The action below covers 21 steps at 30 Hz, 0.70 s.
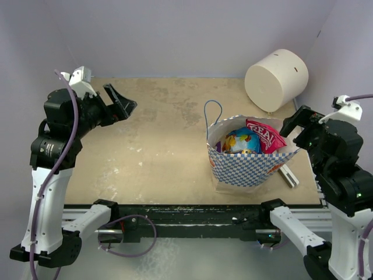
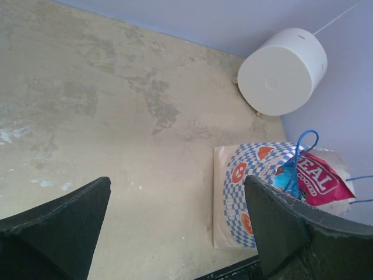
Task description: Take the snacks out of the paper bag
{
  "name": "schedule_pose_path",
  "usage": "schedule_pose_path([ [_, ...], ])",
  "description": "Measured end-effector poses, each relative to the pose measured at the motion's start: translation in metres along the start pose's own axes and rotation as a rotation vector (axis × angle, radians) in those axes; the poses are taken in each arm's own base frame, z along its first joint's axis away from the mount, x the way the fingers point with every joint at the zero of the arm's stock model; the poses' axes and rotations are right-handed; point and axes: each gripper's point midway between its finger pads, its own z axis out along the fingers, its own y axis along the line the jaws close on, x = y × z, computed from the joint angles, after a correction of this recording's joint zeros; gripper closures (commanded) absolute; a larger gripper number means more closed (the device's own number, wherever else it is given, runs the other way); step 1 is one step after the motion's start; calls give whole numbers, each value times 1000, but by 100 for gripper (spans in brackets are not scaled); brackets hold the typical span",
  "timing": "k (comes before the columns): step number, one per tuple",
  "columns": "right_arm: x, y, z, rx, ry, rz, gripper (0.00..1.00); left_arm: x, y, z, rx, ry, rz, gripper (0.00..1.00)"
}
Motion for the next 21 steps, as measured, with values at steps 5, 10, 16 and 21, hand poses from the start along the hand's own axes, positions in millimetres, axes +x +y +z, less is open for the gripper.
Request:
schedule_pose_path([
  [5,26,0,8,0,56,14,1,12,-17,13,113,42,-86,1],
  [10,50,8,13,-38,125,45,1,28,-36,33,245,121,-207,1],
  [16,66,24,25,-64,214,51,0,53,-75,65,375,273,-286,1],
  [21,81,40,40,-96,305,23,1,93,-119,90,450,433,-261,4],
])
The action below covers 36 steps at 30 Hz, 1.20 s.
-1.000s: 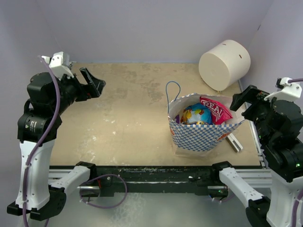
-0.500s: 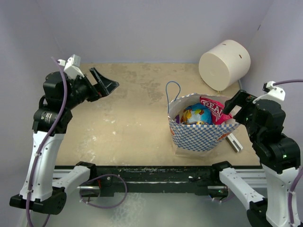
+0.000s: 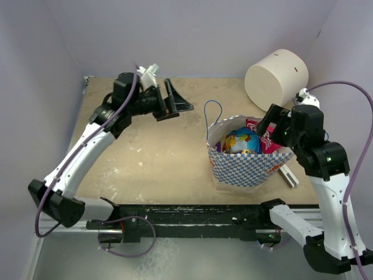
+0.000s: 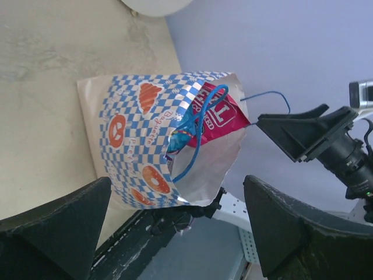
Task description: Take the snacks out of the paper bag
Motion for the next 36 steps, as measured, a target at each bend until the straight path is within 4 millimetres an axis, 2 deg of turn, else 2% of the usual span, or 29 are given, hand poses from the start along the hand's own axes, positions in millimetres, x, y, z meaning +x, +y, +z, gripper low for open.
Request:
schedule_pose_path([
  [3,3,5,8,-10,30,-11,1,16,-8,29,4,78,42,7],
  [6,0,7,7,-18,18,-6,0,27,-15,53,-4,132,112,12],
  [7,-2,7,5,-23,6,-1,0,25,-13,58,-18,138,135,15],
  [9,-6,8,-3,-39,-27,23,0,35,-18,68,-21,177,192,26],
  [11,-12,8,-12,-61,-69,50,1,35,-16,74,-41,195,231,37],
  [13,-17,9,-20,-83,-111,78,1,32,-14,79,-57,203,257,44],
  [17,-23,8,-34,-112,-164,116,0,31,-6,89,-85,216,282,45],
  [20,-24,8,-34,-114,-166,125,0,40,-2,98,-92,241,284,46],
  [26,-18,4,-29,-80,-138,117,0,56,-4,121,-76,292,298,72],
  [32,-18,-6,-38,-51,-158,118,0,52,-5,127,-76,285,301,99],
  [36,-19,-12,-42,-29,-171,112,0,46,-12,126,-69,261,310,100],
])
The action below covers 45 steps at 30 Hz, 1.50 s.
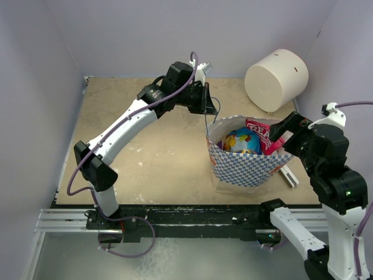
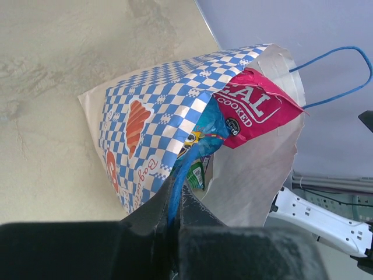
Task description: Take the snacks out of the paper bag
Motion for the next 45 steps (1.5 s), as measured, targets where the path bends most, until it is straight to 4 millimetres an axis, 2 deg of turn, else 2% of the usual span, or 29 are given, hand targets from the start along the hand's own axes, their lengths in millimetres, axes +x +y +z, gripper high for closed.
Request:
schedule_pose_path([
  [5,-4,1,2,4,-2,-34,0,-4,5,-2,-31,-23,-1,100],
  [8,-6,3,6,7,4,-58,1,-7,13,-10,-48,-44,-29,100],
  [16,-2,10,17,-6,42,-99,1,-26,61,-60,-102,-149,-195,100],
  [20,0,19,18,-53,55,-98,1,-34,74,-78,-139,-185,-212,100],
  [25,9,46,25,-166,126,-91,0,-29,88,-116,-214,-203,-220,100],
  [30,27,81,26,-329,250,-56,0,-23,129,-170,-364,-234,-276,100],
  [33,36,97,28,-403,317,-46,1,-17,157,-206,-483,-269,-316,100],
  [35,42,103,29,-432,354,-44,1,-12,169,-226,-558,-289,-338,100],
  [40,49,113,30,-482,401,-41,0,-3,172,-259,-658,-319,-358,99],
  [45,60,118,40,-488,458,-37,0,4,176,-274,-723,-325,-384,99],
])
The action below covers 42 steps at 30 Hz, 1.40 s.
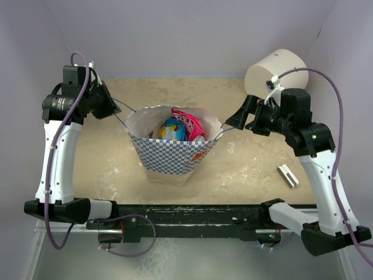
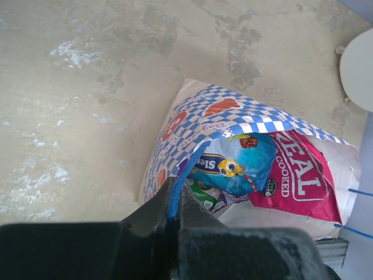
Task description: Take the snacks out of the paper bag
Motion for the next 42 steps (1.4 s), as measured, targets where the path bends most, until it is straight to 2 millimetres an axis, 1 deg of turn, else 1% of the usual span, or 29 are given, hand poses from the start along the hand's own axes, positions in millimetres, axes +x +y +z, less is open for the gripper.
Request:
schedule_pose_path([
  [2,1,-3,11,8,30,8,0,0,6,-2,-25,-1,-7,100],
  [5,4,-7,31,4,88,21,6,-3,12,-8,-57,-14,-16,100],
  [8,9,-6,49,-14,148,30,21,-9,15,-15,-79,-35,-22,100],
  [10,15,-3,62,-26,189,26,31,-18,15,-22,-91,-64,-26,100],
  [13,28,6,77,-55,251,6,46,-36,17,-29,-109,-116,-30,100],
  [15,36,12,88,-72,288,-4,47,-49,19,-33,-127,-159,-34,100],
  [18,48,21,102,-100,342,-12,47,-68,24,-42,-162,-222,-24,100],
  [20,54,30,112,-117,367,-22,45,-76,26,-46,-176,-248,-13,100],
  [23,58,40,123,-142,383,-38,43,-80,25,-48,-169,-263,-1,100],
  [26,63,46,125,-162,398,-51,38,-80,14,-42,-87,-262,21,100],
  [28,66,49,123,-173,402,-69,33,-71,2,-36,4,-247,32,100],
  [29,68,51,122,-179,404,-82,29,-63,-5,-34,58,-231,38,100],
  [30,69,53,121,-185,406,-92,25,-60,-6,-34,71,-227,40,100],
  [31,72,56,120,-191,408,-109,20,-54,-11,-34,113,-217,37,100],
  [35,88,73,114,-226,428,-174,4,-28,-27,-40,250,-172,4,100],
  [36,93,77,112,-234,435,-188,2,-22,-31,-43,277,-163,-7,100],
  [39,112,92,109,-236,447,-231,1,-11,-40,-52,347,-148,-42,100],
  [42,125,105,109,-224,442,-241,5,-5,-49,-62,404,-139,-69,100],
])
